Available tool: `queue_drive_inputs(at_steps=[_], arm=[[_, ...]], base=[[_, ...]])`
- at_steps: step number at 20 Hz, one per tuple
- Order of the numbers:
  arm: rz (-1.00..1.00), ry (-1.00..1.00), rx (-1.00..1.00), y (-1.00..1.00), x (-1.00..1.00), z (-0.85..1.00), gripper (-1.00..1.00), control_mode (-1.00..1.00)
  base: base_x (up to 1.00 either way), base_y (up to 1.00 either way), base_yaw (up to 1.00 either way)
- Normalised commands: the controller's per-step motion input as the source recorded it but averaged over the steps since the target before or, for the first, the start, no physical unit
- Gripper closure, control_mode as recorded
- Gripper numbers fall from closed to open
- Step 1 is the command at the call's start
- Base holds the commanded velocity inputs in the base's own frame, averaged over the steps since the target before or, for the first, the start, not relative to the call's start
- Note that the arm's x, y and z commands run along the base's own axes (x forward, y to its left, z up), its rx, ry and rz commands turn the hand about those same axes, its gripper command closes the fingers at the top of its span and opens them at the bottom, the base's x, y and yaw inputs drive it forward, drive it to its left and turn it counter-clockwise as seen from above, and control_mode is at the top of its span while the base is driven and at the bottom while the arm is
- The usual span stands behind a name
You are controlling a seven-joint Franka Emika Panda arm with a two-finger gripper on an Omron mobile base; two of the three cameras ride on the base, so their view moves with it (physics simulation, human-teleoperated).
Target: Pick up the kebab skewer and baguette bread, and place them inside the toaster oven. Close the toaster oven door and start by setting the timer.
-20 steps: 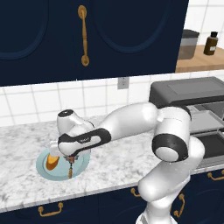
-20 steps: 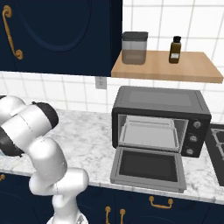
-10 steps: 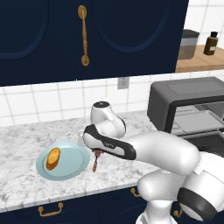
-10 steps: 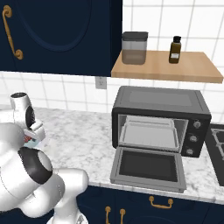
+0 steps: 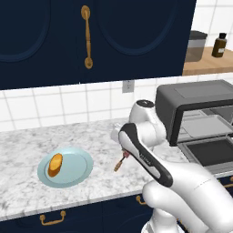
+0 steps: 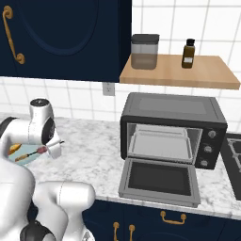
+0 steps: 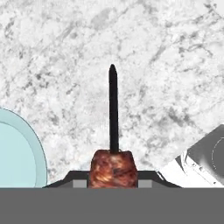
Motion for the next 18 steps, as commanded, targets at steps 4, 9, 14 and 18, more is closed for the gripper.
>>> queue_drive_inputs(at_steps=[4, 9, 14, 18], arm=[[-0.35, 0.0, 0.03, -0.9, -0.29, 0.48, 1.0, -1.0], [-0.34, 0.0, 0.02, -0.73, -0.33, 0.57, 1.0, -1.0], [-0.26, -0.01, 0.0, -0.8, -0.48, 0.55, 1.0, -1.0], [-0.23, -0.02, 0.0, -0.91, -0.44, 0.49, 1.0, -1.0]], base=[[0.0, 0.0, 0.0], [0.0, 0.0, 0.0], [0.0, 0.0, 0.0], [0.0, 0.0, 0.0]])
